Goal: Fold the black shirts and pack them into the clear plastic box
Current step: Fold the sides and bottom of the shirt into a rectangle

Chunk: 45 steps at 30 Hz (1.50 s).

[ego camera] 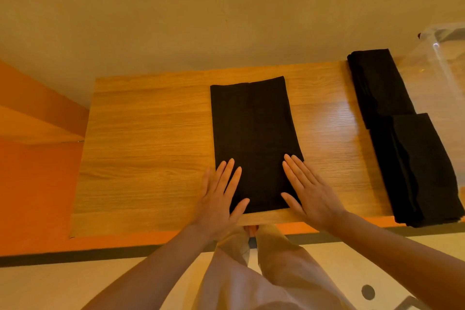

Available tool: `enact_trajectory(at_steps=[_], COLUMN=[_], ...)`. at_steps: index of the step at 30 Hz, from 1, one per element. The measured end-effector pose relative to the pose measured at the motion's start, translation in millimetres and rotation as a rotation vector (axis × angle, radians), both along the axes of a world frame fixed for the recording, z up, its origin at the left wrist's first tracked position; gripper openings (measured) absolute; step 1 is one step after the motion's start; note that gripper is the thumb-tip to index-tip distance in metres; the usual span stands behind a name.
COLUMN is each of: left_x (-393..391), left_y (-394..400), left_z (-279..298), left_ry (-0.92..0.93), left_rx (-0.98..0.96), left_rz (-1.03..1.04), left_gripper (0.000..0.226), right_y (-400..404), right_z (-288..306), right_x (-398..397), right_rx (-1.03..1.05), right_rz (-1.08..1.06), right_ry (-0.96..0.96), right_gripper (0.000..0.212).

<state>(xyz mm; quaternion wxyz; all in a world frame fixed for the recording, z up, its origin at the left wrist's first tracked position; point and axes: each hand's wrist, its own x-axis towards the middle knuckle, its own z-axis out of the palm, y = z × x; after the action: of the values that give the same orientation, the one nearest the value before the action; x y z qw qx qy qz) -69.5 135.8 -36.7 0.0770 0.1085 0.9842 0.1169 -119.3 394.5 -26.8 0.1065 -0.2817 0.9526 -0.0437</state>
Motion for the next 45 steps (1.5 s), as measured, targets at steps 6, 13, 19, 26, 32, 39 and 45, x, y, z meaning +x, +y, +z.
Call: enact_trajectory(at_steps=[6, 13, 19, 26, 32, 39, 45], left_x=[-80.4, -96.9, -101.1, -94.6, -87.2, -183.5, -221.0], left_y=[23.0, 26.5, 23.0, 24.1, 4.0, 15.8, -14.0], left_z=[7.6, -10.9, -9.6, -8.0, -6.7, 16.2, -3.8], left_ry=[0.061, 0.043, 0.017, -0.019, -0.028, 0.04, -0.085], left_rx=[0.066, 0.012, -0.035, -0.066, -0.12, -0.054, -0.126], left_rz=[0.096, 0.149, 0.173, 0.296, 0.364, 0.179, 0.142], left_gripper=[0.061, 0.062, 0.068, 0.08, 0.079, 0.059, 0.068], right_y=[-64.4, -68.0, -57.7, -40.7, -38.8, -91.5, -74.7], right_z=[3.7, -17.8, -17.4, -16.4, -12.8, -0.4, -20.3], right_x=[-62.8, -84.9, -94.4, -94.6, -93.5, -168.6, -209.0], right_rx=[-0.136, -0.074, -0.032, -0.028, -0.036, -0.164, -0.072], right_rz=[-0.054, -0.131, -0.199, -0.232, -0.206, -0.102, -0.104], right_ry=[0.012, -0.005, 0.009, 0.003, 0.002, 0.022, 0.018], right_gripper=[0.06, 0.076, 0.081, 0.079, 0.074, 0.062, 0.067])
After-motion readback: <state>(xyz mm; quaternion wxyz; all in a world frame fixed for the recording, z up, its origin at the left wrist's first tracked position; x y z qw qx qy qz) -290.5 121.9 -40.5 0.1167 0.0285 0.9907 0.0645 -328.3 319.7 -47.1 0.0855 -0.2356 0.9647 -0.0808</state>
